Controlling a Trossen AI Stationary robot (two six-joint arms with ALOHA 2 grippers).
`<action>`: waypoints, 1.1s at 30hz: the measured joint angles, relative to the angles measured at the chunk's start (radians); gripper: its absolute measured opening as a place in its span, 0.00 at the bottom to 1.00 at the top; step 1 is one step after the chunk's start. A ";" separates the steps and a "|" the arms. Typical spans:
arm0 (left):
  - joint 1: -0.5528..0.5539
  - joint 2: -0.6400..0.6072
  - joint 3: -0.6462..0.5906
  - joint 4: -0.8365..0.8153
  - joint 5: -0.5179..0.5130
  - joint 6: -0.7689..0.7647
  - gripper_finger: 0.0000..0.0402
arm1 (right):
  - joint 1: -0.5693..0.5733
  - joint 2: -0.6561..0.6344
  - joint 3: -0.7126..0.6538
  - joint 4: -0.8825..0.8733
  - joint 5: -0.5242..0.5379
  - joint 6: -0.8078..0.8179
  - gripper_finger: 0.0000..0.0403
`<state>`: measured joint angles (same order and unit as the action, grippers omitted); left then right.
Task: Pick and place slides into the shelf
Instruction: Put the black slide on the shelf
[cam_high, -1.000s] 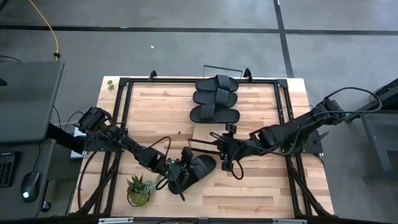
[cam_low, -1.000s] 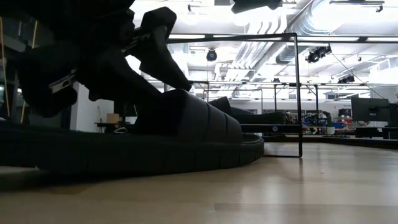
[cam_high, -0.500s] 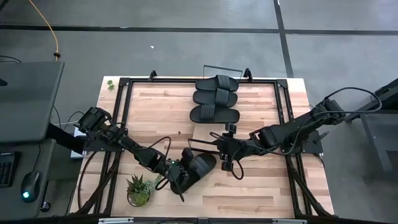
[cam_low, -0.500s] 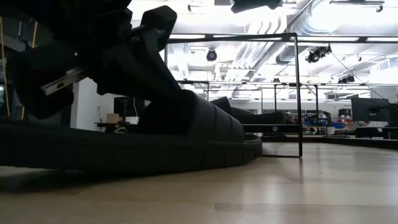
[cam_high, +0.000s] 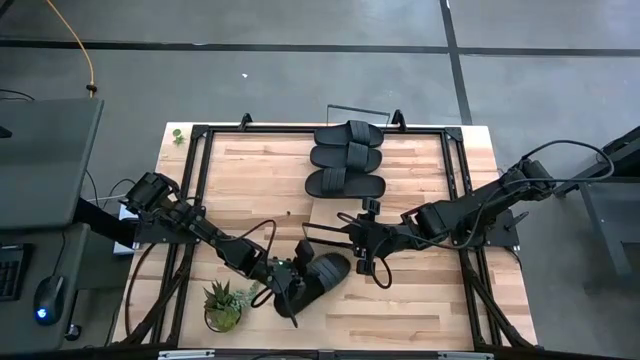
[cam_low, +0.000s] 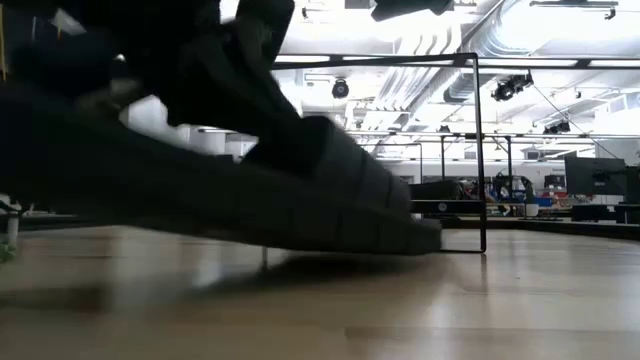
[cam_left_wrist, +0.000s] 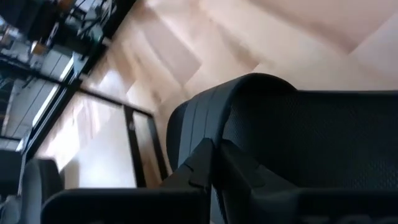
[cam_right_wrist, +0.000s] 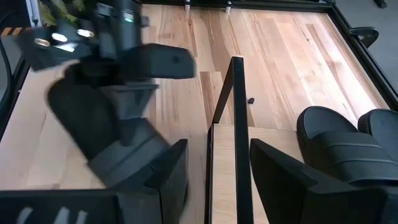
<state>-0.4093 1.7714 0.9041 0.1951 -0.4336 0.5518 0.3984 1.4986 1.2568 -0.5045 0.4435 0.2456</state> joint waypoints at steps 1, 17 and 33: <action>-0.010 0.000 0.015 -0.016 0.004 0.001 0.03 | 0.000 0.000 0.000 0.000 0.000 0.000 0.40; -0.178 0.000 0.276 -0.409 -0.313 0.014 0.01 | 0.000 0.000 0.000 -0.008 0.118 0.000 0.40; -0.200 0.000 0.345 -0.701 -0.657 -0.198 0.00 | 0.000 0.000 0.000 -0.007 0.256 0.008 0.40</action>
<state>-0.6094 1.7710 1.2496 -0.5064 -1.0904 0.3541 0.3981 1.4986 1.2568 -0.5119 0.6999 0.2539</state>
